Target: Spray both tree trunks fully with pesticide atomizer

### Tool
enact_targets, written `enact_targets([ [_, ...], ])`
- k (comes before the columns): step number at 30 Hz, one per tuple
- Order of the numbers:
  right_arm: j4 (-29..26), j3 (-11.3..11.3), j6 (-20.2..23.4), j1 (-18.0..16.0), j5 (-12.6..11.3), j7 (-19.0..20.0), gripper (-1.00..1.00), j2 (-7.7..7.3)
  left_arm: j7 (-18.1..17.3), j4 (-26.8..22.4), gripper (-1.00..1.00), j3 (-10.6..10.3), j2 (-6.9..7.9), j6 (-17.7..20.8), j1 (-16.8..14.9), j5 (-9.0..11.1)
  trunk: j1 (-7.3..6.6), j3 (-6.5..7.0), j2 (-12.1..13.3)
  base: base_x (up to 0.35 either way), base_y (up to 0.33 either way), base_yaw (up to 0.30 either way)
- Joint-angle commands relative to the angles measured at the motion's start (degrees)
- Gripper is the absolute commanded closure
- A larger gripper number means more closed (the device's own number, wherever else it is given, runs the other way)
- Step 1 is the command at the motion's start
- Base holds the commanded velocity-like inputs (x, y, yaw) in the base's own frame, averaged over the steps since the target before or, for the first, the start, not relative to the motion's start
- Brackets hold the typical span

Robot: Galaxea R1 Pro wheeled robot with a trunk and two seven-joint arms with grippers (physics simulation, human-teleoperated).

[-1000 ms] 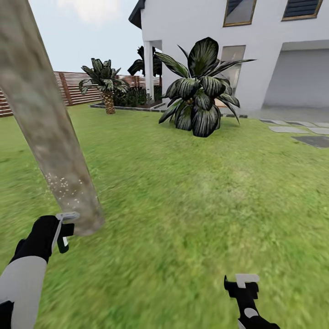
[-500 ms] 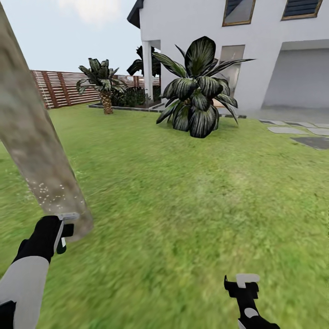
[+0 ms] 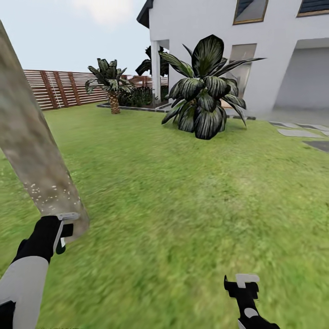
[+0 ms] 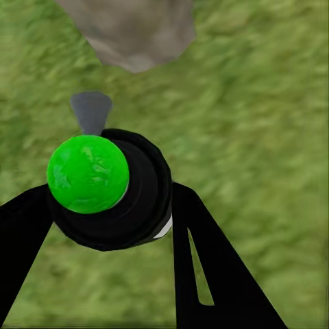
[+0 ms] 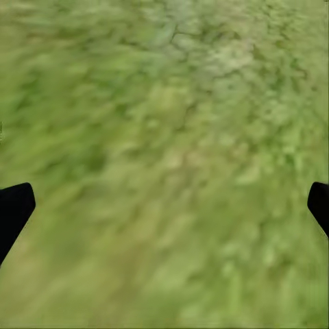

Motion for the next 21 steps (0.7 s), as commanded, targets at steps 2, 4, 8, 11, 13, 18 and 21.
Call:
enact_targets([
  [2, 0.04, -0.23, -0.08, -0.02, 0.59, -0.25, -1.0, 0.01, -0.23, -0.03, 1.0, 0.14, 0.09, 0.22, -0.07, -0.35, 0.0, -0.05, -0.02, 0.137, -0.249, 0.275],
  [4, 0.04, -0.23, -0.08, -0.02, 0.59, -0.25, -1.0, 0.01, -0.25, -0.02, 1.0, 0.18, 0.29, 0.23, -0.06, -0.39, 0.0, -0.05, -0.02, 0.144, -0.249, 0.276],
  [8, 0.04, -0.23, -0.08, -0.02, 0.59, -0.25, -1.0, 0.01, -0.22, 0.0, 1.0, 0.13, 0.35, 0.31, -0.02, -0.45, 0.0, -0.05, -0.02, 0.189, -0.231, 0.242],
  [11, 0.04, -0.23, -0.08, -0.02, 0.59, -0.25, -1.0, 0.01, -0.21, 0.13, 1.0, 0.17, 0.35, 0.24, 1.47, -0.39, 0.0, -0.05, -0.02, 0.235, -0.195, 0.034],
  [13, 0.04, -0.23, -0.08, -0.02, 0.59, -0.25, -1.0, 0.01, -0.21, 0.15, 1.0, 0.18, 0.42, 0.22, 1.86, -0.37, 0.0, -0.05, -0.02, 0.24, -0.189, 0.005],
  [18, 0.04, -0.23, -0.08, -0.02, 0.59, -0.25, -1.0, 0.01, -0.21, 0.24, 1.0, 0.29, 0.48, 0.23, 2.7, -0.4, 0.0, -0.05, -0.02, 0.24, -0.188, 0.007],
  [21, 0.04, -0.23, -0.08, -0.02, 0.59, -0.25, -1.0, 0.01, -0.21, 0.24, 1.0, 0.35, 0.59, 0.22, 3.16, -0.44, 0.0, -0.05, -0.02, 0.241, -0.188, 0.195],
])
